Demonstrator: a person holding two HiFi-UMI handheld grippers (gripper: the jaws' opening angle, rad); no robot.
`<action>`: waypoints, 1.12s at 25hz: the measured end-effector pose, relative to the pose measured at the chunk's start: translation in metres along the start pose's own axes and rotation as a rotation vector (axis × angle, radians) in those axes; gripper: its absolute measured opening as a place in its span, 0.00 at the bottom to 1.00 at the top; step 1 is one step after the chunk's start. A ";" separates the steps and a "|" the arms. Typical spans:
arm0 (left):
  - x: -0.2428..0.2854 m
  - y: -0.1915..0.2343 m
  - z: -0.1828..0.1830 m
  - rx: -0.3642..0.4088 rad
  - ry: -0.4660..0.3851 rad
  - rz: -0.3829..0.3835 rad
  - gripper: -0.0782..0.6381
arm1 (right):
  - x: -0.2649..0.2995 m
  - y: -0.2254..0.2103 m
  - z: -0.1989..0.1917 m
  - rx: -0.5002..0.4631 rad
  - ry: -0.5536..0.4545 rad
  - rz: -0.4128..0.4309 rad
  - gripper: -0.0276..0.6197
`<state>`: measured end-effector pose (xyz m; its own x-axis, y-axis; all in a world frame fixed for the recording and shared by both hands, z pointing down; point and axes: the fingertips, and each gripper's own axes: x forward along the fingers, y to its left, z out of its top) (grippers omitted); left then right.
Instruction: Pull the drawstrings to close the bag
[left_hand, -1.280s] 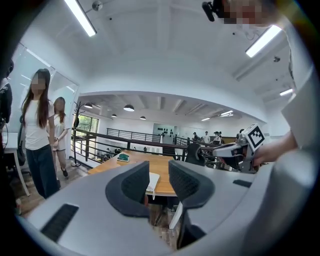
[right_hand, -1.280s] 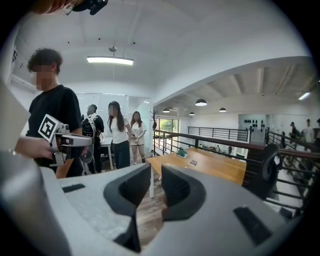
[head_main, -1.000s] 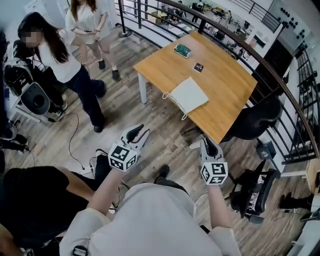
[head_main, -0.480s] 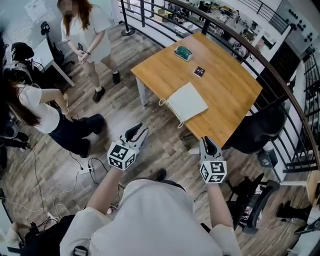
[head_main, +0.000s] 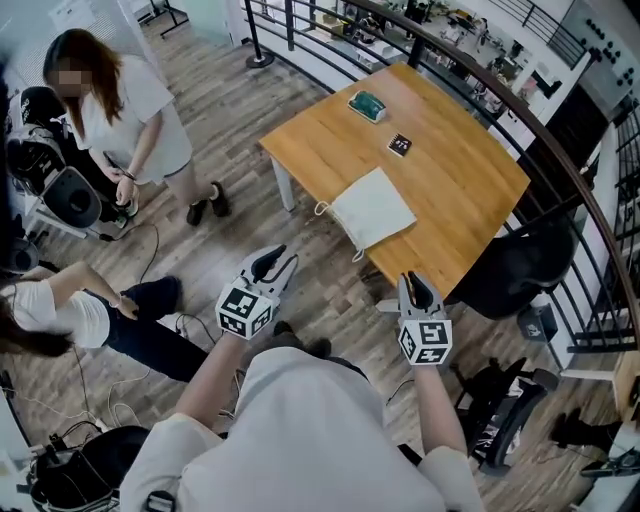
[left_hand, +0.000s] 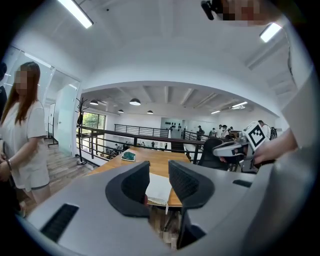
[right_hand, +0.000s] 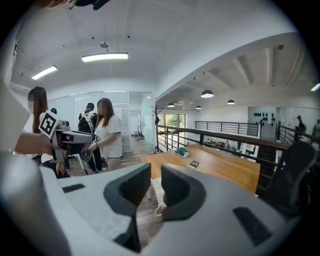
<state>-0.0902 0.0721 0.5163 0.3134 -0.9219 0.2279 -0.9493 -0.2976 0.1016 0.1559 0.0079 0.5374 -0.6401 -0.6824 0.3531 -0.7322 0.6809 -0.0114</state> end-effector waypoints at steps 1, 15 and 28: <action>0.003 0.001 0.000 0.000 0.002 -0.001 0.27 | 0.003 -0.002 -0.001 0.002 0.001 -0.001 0.12; 0.056 0.050 0.008 0.011 0.024 -0.076 0.27 | 0.052 -0.017 0.007 0.028 0.025 -0.083 0.12; 0.131 0.116 0.003 0.019 0.083 -0.216 0.27 | 0.117 -0.025 0.007 0.083 0.084 -0.206 0.12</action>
<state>-0.1597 -0.0836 0.5553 0.5097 -0.8129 0.2816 -0.8599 -0.4914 0.1381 0.0970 -0.0910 0.5722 -0.4562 -0.7775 0.4330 -0.8642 0.5031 -0.0071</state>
